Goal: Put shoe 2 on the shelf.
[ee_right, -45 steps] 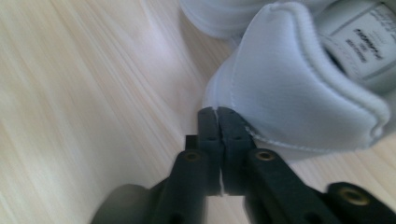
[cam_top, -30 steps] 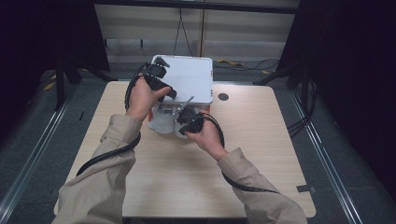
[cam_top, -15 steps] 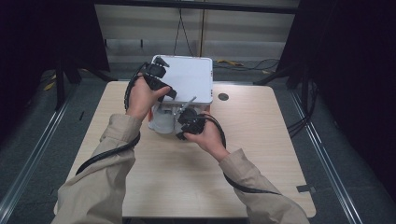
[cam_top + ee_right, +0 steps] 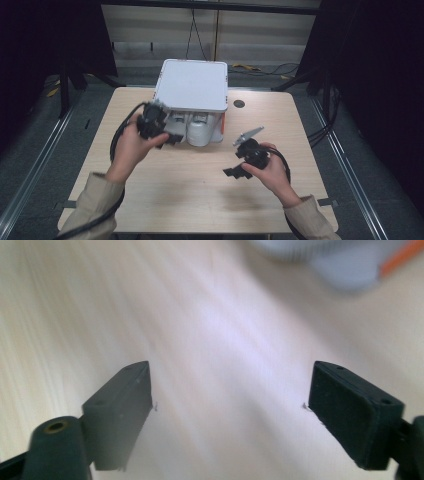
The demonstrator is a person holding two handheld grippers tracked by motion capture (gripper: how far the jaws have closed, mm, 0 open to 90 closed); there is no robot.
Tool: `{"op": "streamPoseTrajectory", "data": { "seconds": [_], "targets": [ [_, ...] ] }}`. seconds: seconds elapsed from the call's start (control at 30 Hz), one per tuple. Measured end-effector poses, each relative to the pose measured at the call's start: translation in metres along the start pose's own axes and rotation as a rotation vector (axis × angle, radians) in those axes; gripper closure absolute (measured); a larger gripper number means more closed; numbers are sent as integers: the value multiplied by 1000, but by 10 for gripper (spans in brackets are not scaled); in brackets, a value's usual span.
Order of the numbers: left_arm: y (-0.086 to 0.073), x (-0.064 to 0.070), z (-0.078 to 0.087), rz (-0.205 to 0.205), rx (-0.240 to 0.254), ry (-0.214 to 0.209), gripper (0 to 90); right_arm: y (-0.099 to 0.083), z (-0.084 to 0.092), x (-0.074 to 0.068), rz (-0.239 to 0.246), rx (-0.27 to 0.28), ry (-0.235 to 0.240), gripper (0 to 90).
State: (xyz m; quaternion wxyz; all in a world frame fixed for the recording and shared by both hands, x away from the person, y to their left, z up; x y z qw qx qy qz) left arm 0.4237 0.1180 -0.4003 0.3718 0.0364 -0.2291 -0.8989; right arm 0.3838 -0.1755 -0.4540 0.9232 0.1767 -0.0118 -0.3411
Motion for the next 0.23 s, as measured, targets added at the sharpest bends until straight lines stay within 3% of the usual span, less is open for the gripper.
{"op": "streamPoseTrajectory", "data": {
  "seconds": [0.1, 0.23],
  "targets": [
    [-32, 5, -21, 6, -54, -28, 213, -29, -6, 2, -52, -23, 3, 173],
    [-54, 5, -36, 40, -71, -32, 210, -53, -7, 4, -87, -7, -14, 182]
  ]
}}
Point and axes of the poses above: each handheld gripper's, and its own axes: z roughly backward along the jaws, y roughly out of its top, x roughly to its right, the point moved 3 cm from there along -z, roughly forward along the jaws, and after that the axes turned 14 degrees about -x, right-handed, at the moved point
